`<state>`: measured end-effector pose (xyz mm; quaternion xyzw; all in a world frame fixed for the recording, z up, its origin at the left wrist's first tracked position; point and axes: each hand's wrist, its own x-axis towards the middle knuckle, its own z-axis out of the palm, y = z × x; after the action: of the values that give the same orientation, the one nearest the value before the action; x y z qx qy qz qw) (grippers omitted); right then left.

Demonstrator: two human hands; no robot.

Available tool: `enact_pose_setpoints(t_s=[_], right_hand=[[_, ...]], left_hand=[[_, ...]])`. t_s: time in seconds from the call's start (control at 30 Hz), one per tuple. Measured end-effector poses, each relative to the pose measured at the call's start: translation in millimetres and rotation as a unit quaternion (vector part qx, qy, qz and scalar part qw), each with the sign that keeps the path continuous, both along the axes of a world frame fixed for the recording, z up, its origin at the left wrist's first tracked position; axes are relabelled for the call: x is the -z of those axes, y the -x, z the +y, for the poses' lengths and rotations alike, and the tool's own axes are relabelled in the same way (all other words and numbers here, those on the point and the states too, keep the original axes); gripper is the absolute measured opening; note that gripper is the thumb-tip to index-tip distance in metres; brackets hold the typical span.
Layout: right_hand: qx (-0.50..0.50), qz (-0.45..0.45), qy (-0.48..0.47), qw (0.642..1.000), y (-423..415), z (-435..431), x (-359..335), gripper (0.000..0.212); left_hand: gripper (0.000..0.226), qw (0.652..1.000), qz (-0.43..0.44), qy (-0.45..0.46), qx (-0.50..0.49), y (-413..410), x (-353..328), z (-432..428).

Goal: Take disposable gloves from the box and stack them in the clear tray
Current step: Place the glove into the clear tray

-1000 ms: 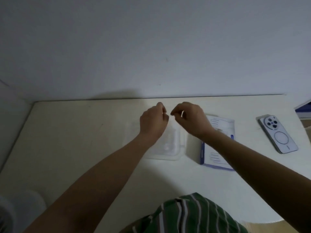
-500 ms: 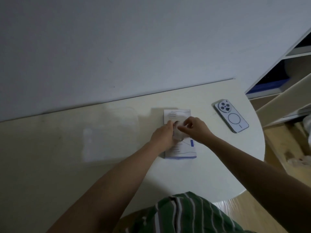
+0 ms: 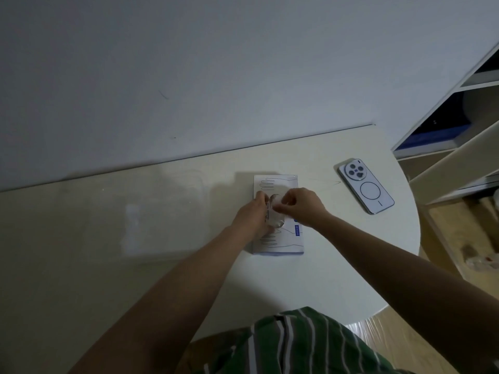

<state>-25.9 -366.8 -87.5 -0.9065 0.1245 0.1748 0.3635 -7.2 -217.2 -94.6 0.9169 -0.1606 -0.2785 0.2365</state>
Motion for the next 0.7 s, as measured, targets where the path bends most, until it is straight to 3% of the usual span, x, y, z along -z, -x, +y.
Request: enact_pose_setpoints(t_s=[0.1, 0.17, 0.33, 0.43, 0.5, 0.6, 0.7], right_hand=[[0.017, -0.039, -0.058, 0.997, -2.3, 3.9, -0.8, 0.014], [0.053, -0.051, -0.149, 0.986, -4.6, 2.1, -8.9, 0.014], [0.144, -0.119, -0.336, 0.923, -4.1, -11.7, -31.5, 0.019], [0.199, -0.142, -0.373, 0.895, -4.8, -15.6, -40.4, 0.025], [0.196, -0.127, -0.378, 0.896, -3.5, -16.8, -42.2, 0.026], [0.162, -0.118, -0.364, 0.91, -2.0, -19.8, -44.5, 0.026], [0.132, -0.046, -0.459, 0.877, -4.9, -19.4, -50.4, 0.029]], left_hand=[[0.066, 1.0, -0.001, -0.001, -0.001, -0.3, 1.5, -0.6], [0.066, 1.0, 0.007, 0.003, -0.013, -0.8, 3.1, -0.6], [0.069, 1.0, 0.005, 0.007, -0.01, -1.1, 6.8, -1.2], [0.069, 1.0, 0.008, 0.009, -0.009, -2.6, 5.8, -1.0], [0.061, 0.999, 0.031, 0.026, -0.021, -5.9, 1.8, 0.0], [0.033, 0.975, 0.093, 0.146, -0.137, -13.4, -8.3, 5.9], [0.014, 0.908, 0.142, 0.295, -0.262, -21.7, -24.6, 12.9]])
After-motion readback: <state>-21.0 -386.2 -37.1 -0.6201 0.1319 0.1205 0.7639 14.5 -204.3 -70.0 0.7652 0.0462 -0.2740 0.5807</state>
